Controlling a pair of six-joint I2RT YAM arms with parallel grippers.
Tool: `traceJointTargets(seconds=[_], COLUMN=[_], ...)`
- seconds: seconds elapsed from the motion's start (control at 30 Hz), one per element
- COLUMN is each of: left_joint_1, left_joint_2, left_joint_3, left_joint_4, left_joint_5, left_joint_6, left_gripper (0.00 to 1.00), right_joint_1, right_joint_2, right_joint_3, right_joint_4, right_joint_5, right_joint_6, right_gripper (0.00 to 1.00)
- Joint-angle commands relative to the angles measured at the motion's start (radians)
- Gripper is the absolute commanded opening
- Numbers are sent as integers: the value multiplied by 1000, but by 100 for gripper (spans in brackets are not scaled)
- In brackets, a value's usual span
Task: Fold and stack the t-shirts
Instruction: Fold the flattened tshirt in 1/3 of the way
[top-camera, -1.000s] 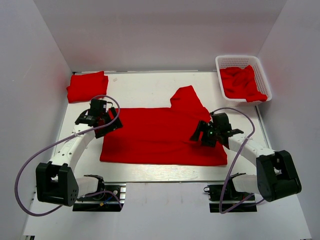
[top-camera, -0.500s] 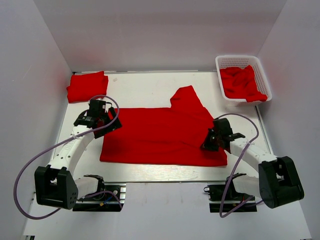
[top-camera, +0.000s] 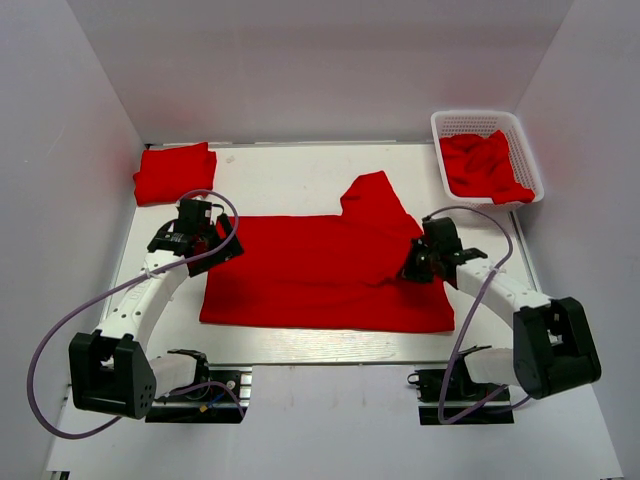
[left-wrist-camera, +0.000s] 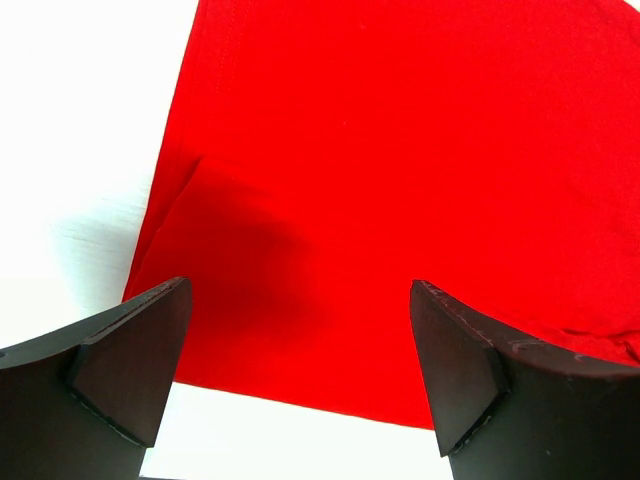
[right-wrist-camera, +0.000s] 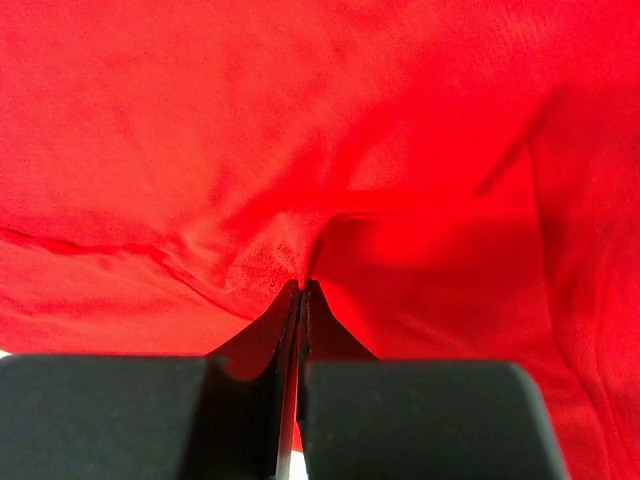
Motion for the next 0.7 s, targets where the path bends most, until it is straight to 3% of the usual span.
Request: traceJointTargets(seconds=[0.0, 0.43, 0.67], left_joint_1=[5, 5, 5], left_joint_2=[-13, 82, 92], left_joint_3=[-4, 23, 33], left_joint_4=[14, 32, 32], left_joint_5=[-19, -19, -28], left_joint_6=[5, 5, 5], left_gripper=[100, 100, 100], right_joint_1=[2, 2, 5], right_joint_2=[49, 268, 357], right_joint_3=[95, 329, 414], right_joint_4=[30, -21, -19], right_joint_5=[-19, -2, -91], right_joint_6=[-42, -95, -148], right_gripper=[0, 0, 0])
